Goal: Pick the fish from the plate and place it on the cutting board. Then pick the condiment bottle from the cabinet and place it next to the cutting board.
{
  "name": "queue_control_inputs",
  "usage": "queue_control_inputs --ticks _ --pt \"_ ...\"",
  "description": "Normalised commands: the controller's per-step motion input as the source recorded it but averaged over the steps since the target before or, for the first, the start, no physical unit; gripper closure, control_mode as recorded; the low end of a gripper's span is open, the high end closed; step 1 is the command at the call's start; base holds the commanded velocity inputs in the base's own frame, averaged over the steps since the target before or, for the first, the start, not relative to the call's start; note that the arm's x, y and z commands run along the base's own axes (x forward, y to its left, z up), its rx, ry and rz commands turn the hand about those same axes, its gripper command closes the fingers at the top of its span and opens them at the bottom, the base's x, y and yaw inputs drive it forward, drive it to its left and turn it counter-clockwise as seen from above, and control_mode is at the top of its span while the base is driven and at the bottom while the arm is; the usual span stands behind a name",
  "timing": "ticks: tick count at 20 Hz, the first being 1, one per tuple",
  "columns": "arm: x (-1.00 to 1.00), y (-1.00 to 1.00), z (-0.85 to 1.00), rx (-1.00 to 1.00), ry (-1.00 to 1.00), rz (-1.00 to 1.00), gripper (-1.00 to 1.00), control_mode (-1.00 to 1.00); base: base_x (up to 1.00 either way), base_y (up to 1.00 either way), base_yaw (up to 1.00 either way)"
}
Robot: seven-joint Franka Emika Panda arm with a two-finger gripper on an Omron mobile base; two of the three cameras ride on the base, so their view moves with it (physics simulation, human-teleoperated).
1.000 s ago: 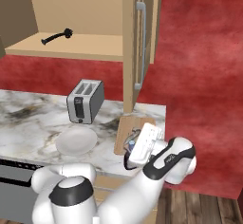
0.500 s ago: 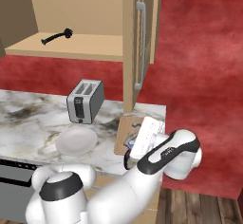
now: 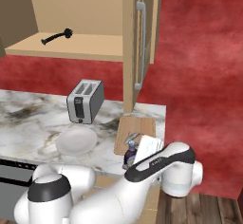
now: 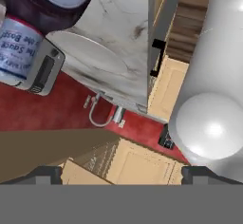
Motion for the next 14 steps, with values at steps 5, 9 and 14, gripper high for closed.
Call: queue_control_inputs --ticks 5,9,14 --pt "-0.41 -0.03 0.12 -0.06 -0.03 -0.10 -1.00 -1.00 0.00 0.00 0.00" --pt "-0.38 -0.20 0.44 -0.07 0.00 -0.19 -1.00 -1.00 0.00 0.00 0.00" --pt "-0.22 -0.23 0.65 -0.12 0.00 -0.24 -1.00 -1.00 0.00 0.00 0.00"
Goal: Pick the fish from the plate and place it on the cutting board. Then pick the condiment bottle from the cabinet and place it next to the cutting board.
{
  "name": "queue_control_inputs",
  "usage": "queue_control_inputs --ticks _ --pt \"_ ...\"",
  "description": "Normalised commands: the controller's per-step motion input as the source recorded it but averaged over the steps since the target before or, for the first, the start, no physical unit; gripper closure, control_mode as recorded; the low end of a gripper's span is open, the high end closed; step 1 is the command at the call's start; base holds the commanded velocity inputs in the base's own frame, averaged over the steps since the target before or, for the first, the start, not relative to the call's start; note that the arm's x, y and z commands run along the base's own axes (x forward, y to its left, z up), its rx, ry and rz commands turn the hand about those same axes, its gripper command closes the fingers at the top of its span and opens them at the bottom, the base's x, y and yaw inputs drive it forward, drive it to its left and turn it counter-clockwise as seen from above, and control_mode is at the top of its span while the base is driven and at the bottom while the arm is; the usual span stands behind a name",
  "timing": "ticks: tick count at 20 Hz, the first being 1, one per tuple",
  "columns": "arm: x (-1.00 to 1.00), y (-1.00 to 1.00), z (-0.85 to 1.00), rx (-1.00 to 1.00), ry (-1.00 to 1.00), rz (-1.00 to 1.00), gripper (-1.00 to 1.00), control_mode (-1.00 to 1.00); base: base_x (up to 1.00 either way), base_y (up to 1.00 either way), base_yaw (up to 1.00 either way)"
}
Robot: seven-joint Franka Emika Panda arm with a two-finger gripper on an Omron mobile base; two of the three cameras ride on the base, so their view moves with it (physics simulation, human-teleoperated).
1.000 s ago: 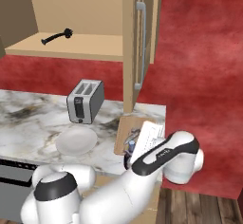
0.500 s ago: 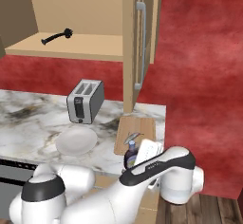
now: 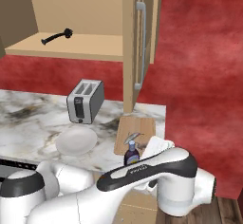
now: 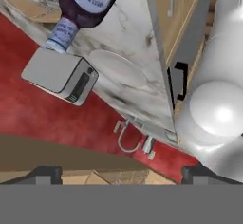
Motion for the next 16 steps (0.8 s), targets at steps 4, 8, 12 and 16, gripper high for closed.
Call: queue_control_inputs --ticks 4,8,12,16 --pt "-0.27 -0.27 0.60 -0.11 0.00 -0.35 -1.00 -1.00 0.00 0.00 0.00" --pt "-0.29 -0.24 0.39 -0.13 0.00 -0.45 -1.00 -1.00 0.00 0.00 0.00" --pt "-0.32 -0.13 0.11 -0.18 -0.03 -0.47 -1.00 -1.00 0.00 0.00 0.00" --pt "-0.30 -0.04 0.00 -0.20 -0.09 -0.51 -1.00 -1.00 0.00 0.00 0.00"
